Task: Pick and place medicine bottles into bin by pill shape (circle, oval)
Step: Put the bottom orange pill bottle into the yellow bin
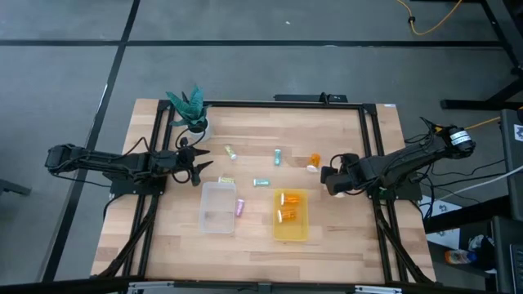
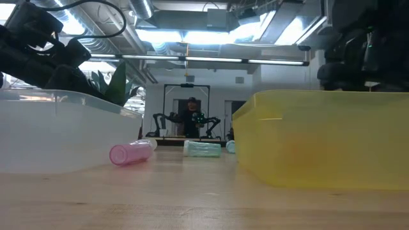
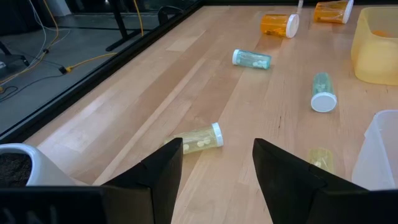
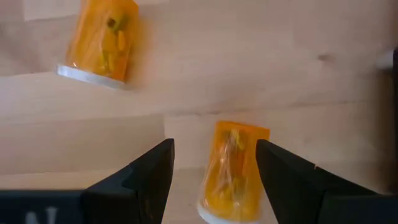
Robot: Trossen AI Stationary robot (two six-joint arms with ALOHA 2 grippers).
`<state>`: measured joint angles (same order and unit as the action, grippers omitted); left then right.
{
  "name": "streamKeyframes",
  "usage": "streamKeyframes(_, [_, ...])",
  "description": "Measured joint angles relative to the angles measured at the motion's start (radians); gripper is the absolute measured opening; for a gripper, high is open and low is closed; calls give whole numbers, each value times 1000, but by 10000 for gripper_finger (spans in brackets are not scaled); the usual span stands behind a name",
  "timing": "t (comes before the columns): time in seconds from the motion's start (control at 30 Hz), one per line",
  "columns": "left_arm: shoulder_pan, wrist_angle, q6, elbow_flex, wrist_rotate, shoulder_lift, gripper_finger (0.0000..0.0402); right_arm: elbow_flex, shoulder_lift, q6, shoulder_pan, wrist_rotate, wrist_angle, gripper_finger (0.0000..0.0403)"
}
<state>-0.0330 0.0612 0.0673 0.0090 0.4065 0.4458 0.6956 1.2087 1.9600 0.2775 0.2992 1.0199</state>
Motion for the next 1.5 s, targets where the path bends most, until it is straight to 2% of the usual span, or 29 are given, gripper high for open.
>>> streamKeyframes(0.2, [0, 0, 0, 0, 0, 0, 190, 0, 21, 66, 0, -80, 1, 228])
streamKeyframes(0.57, [0, 0, 0, 0, 0, 0, 190, 0, 184, 107, 0, -163, -21, 228])
streamKeyframes(1.1, [0, 0, 0, 0, 0, 0, 190, 0, 270, 74, 0, -205, -53, 228])
streamKeyframes(1.2, [0, 0, 0, 0, 0, 0, 190, 0, 269, 20, 0, -183, -54, 222])
streamKeyframes(1.37, [0, 0, 0, 0, 0, 0, 190, 1, 269, -89, 0, -30, -57, 194])
streamKeyframes(1.5, [0, 0, 0, 0, 0, 0, 190, 4, 269, -137, 0, 26, -90, 181])
